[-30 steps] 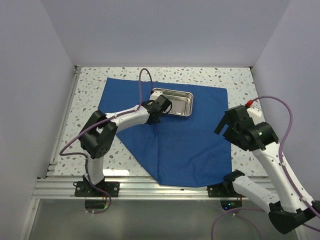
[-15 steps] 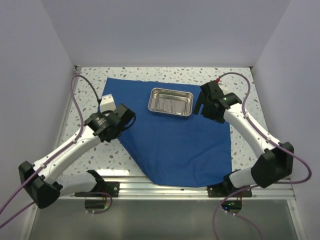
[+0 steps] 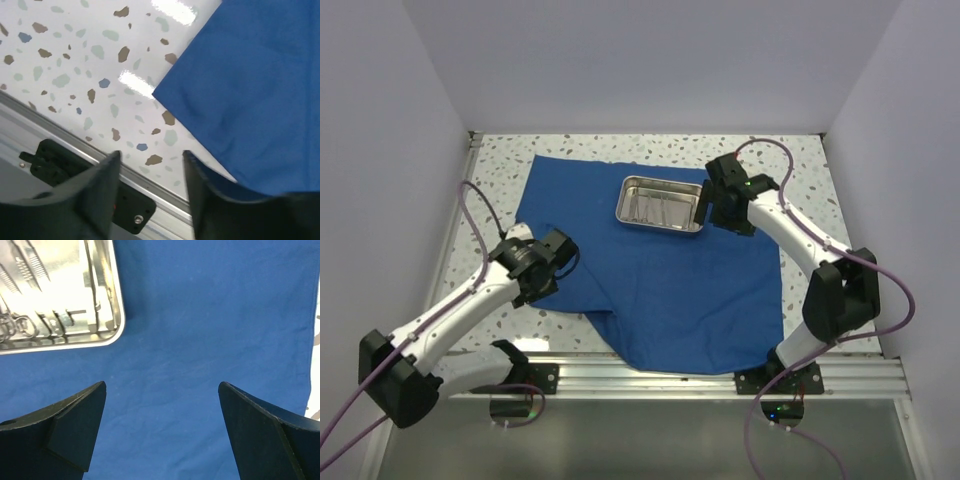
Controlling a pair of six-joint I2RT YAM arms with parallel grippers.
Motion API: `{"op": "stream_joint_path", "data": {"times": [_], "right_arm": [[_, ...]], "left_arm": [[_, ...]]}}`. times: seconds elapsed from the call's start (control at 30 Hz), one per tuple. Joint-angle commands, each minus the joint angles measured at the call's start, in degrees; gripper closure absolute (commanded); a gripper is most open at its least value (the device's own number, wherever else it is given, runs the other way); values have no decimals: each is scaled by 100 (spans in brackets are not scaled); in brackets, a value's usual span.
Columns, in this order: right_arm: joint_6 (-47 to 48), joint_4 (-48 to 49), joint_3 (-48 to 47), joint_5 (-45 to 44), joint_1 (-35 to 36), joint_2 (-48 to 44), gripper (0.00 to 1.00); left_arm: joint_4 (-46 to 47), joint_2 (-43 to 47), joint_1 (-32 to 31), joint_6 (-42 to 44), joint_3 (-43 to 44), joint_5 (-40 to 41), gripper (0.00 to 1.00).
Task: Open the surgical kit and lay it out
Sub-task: Open the surgical kit at the center of the board, then smooth out the surgical kit at the center of the board.
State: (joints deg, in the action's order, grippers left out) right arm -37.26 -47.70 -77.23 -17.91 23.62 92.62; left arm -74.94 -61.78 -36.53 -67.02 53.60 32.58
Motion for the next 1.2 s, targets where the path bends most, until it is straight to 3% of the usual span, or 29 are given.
{"op": "stream_joint_path", "data": {"times": [0.0, 0.03, 0.13, 0.27, 0.47, 0.6, 0.9, 1.17], "right_arm": [[227, 296, -336, 174, -15, 63, 1], [262, 314, -380, 191, -24, 159, 1], [350, 393, -696, 357, -102, 396, 1], [307, 341, -1441, 570, -409, 1045, 1], [298, 112, -2417, 876, -1287, 1908, 1], [464, -108, -3165, 614, -1605, 2697, 1], [851, -617, -4783, -738, -1878, 4193, 1], [878, -556, -5503, -933, -2080, 5309, 2]], "left_arm": [[-30, -430, 76, -179, 18, 265, 35], [22, -492, 76, -118, 193, 528, 24], [715, -860, 85, 389, 256, 794, 18], [1823, -1494, 252, 893, -16, 136, 34], [2333, -1408, 366, 954, -736, -92, 32], [2387, -943, 524, 876, -1088, -217, 30], [2159, -503, 577, 497, -1115, -550, 37], [1887, -256, 577, 348, -1203, -718, 38]]}}
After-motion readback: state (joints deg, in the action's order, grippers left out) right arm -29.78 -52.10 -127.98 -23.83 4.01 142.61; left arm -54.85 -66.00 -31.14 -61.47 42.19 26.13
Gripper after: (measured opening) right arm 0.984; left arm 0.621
